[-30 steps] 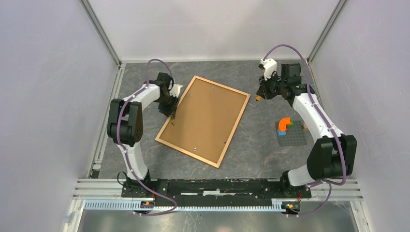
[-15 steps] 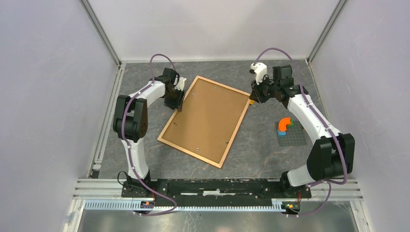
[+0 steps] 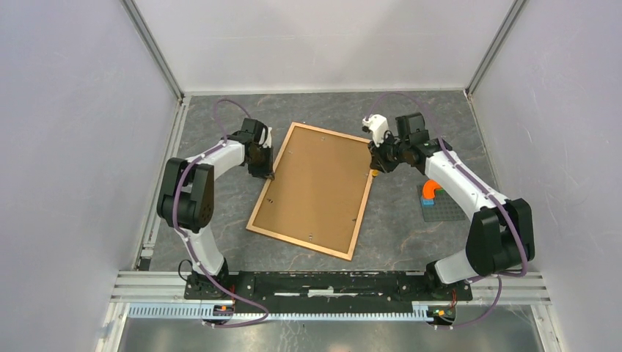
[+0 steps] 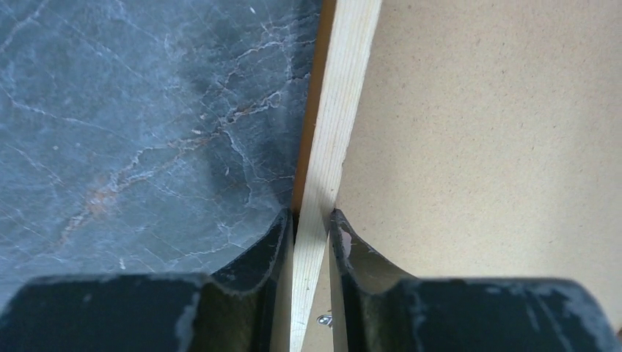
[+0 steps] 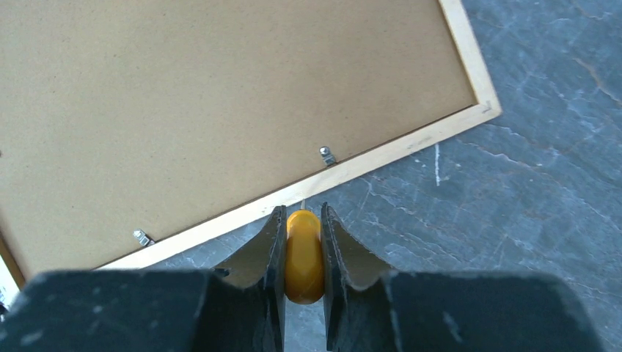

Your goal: Take the photo out of the frame

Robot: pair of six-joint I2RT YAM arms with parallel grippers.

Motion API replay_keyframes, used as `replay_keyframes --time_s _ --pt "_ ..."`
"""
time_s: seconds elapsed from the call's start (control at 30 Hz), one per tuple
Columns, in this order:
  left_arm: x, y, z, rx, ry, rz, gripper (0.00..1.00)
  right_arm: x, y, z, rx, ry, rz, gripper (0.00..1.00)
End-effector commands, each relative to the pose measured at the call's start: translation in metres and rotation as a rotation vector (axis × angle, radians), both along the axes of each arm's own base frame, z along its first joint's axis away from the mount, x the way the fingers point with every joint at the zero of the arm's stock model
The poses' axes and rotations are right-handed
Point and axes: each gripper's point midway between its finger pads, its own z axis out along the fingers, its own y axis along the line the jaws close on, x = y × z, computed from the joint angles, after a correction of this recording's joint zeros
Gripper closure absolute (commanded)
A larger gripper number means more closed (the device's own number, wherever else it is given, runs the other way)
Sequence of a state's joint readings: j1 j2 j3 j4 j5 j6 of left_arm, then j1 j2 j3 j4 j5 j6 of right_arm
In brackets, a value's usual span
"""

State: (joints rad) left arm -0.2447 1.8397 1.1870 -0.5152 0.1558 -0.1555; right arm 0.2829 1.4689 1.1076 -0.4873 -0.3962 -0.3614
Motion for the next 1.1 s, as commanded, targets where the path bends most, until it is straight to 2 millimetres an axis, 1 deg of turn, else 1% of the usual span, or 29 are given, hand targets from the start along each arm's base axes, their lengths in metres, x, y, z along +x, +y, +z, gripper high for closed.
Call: replay_keyframes --time_s 0.0,0.1,0.23,0.27,0.33,0.47,0.53,0.6,0.67,0.7,0.73,0.77,0.8,0.83,0.87,0.93,1.0,1.07 --pt "-0.025 -0.02 -0.011 -0.121 0.133 0.164 0.79 -0.001 0.007 0.009 -0.017 -0.066 0.027 1.0" --pt "-0.018 -0.034 0.0 -0.165 0.087 0.139 0.77 -0.002 0.01 0.007 -0.044 -0.081 0.037 1.0" --pt "-0.004 -0.033 0.017 -0.17 -0.006 0.13 0.69 0.002 0.009 0.003 -0.065 -0.094 0.022 1.0" --pt "-0.002 -0.033 0.021 -0.17 -0.028 0.121 0.65 0.003 0.011 0.002 -0.064 -0.096 0.023 1.0" --pt "0.002 -0.032 0.032 -0.168 -0.075 0.089 0.51 0.007 0.014 0.003 -0.057 -0.099 0.021 1.0" --pt "0.007 -0.03 0.052 -0.135 -0.193 -0.067 0.25 0.013 0.015 0.007 -0.062 -0.117 0.02 1.0" --pt "0.002 -0.034 0.063 -0.137 -0.252 -0.201 0.21 0.017 0.014 0.01 -0.065 -0.134 0.011 1.0" --pt "-0.013 -0.043 0.075 -0.161 -0.299 -0.383 0.2 0.019 0.016 0.011 -0.056 -0.137 0.011 1.0" --pt "-0.044 -0.057 0.084 -0.207 -0.324 -0.612 0.19 0.019 0.018 0.012 -0.041 -0.134 0.008 1.0" --pt "-0.06 -0.061 0.083 -0.197 -0.34 -0.748 0.19 0.019 0.019 0.011 -0.036 -0.131 0.008 1.0" --pt "-0.081 -0.062 0.081 -0.193 -0.333 -0.861 0.19 0.02 0.019 0.011 -0.036 -0.129 0.006 1.0" --pt "-0.103 -0.061 0.073 -0.17 -0.32 -0.983 0.2 0.021 0.019 0.01 -0.037 -0.131 0.004 1.0" --pt "-0.12 -0.06 0.068 -0.148 -0.324 -1.083 0.2 0.022 0.018 0.01 -0.04 -0.132 -0.001 1.0" --pt "-0.141 -0.058 0.059 -0.126 -0.316 -1.19 0.2 0.024 0.018 0.009 -0.041 -0.135 -0.004 1.0" --pt "-0.155 -0.054 0.05 -0.094 -0.322 -1.268 0.2 0.025 0.018 0.009 -0.043 -0.137 -0.008 1.0" --pt "-0.175 -0.052 0.037 -0.034 -0.343 -1.386 0.2 0.028 0.016 0.007 -0.053 -0.141 -0.021 1.0" --pt "-0.184 -0.05 0.025 0.02 -0.353 -1.435 0.2 0.032 0.013 0.006 -0.07 -0.144 -0.036 1.0" --pt "-0.186 -0.051 0.016 0.051 -0.347 -1.438 0.21 0.033 0.011 0.004 -0.083 -0.146 -0.043 1.0"
